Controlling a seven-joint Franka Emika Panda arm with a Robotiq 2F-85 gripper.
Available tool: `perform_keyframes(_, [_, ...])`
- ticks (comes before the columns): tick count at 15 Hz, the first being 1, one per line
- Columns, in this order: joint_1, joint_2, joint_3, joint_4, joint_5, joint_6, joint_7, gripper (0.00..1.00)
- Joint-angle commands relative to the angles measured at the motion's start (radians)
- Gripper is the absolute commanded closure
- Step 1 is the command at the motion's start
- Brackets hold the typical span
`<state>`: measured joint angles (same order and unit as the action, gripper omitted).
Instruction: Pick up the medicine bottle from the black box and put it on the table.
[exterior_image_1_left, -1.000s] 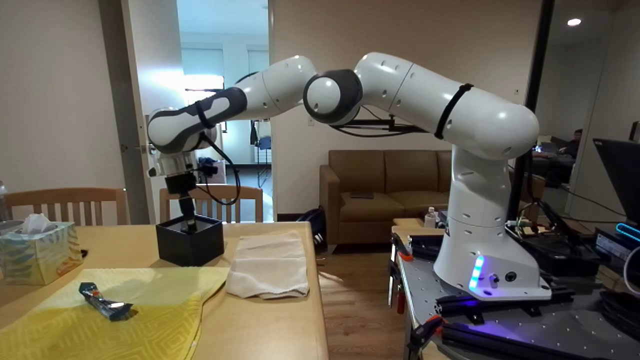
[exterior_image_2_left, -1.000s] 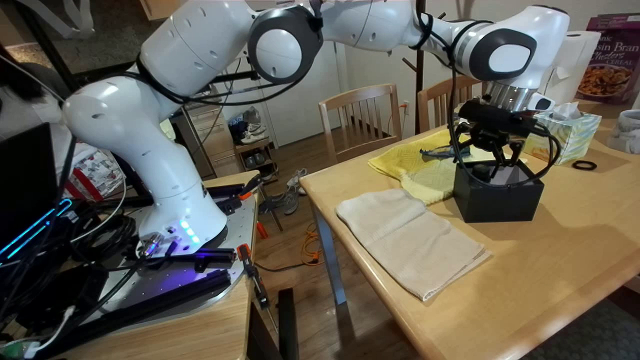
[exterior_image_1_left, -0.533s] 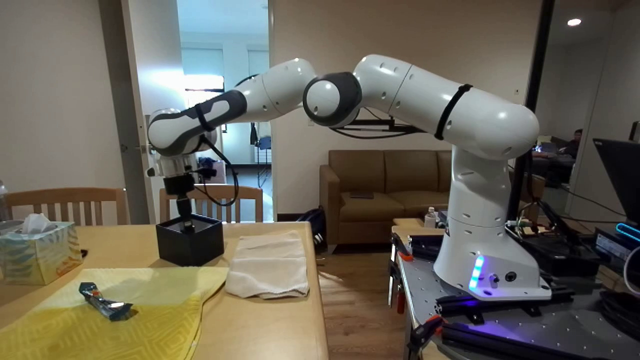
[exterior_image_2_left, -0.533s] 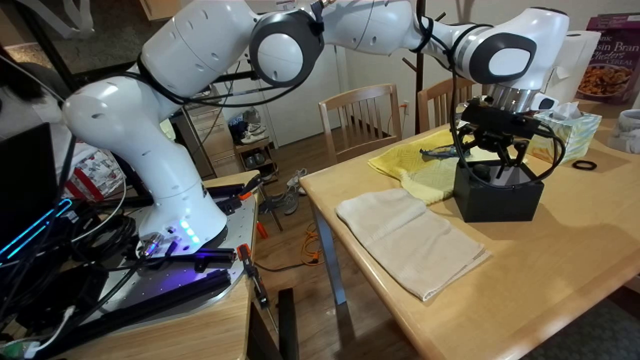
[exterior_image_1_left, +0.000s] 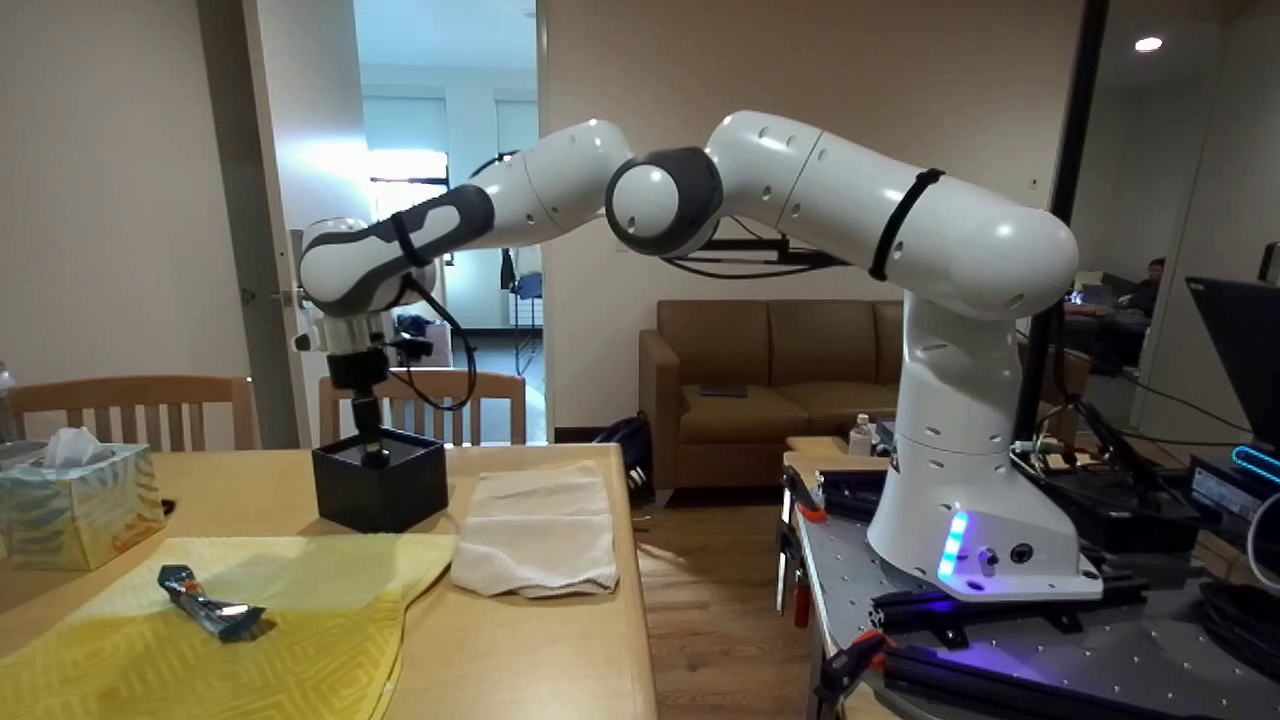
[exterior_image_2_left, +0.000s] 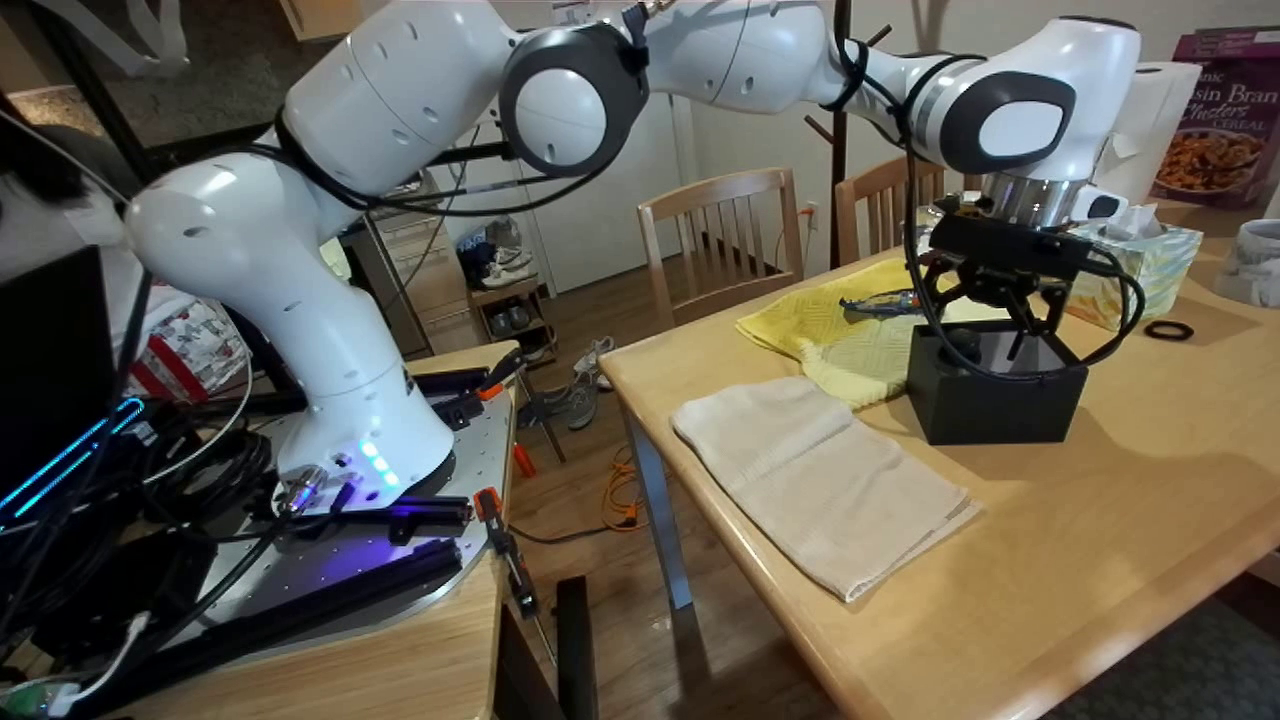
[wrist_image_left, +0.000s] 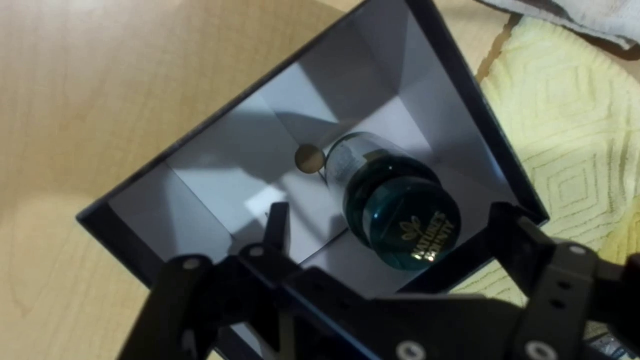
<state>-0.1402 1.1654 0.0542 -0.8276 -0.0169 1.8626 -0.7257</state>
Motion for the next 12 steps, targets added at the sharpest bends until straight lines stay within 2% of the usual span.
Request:
perform_keyframes(1, [-0.006,0.041,0.0,0.045,-0.007,-0.007,-0.037,0.0])
perform_keyframes(2, [-0.006,0.045,-0.001,0.045,-0.006,-0.006,-0.039,0.0])
perform_keyframes(3, [-0.005,0.05,-0.004,0.047,-0.011,-0.008,-0.044,0.25])
perform_keyframes(4, [-0.005,0.053,-0.004,0.046,-0.008,-0.002,-0.047,0.26])
perform_keyframes(10, [-0.003,0.059,-0.007,0.043,-0.009,0.001,-0.052,0.67])
perform_keyframes(12, [-0.003,0.057,-0.006,0.043,-0.009,0.001,-0.055,0.7])
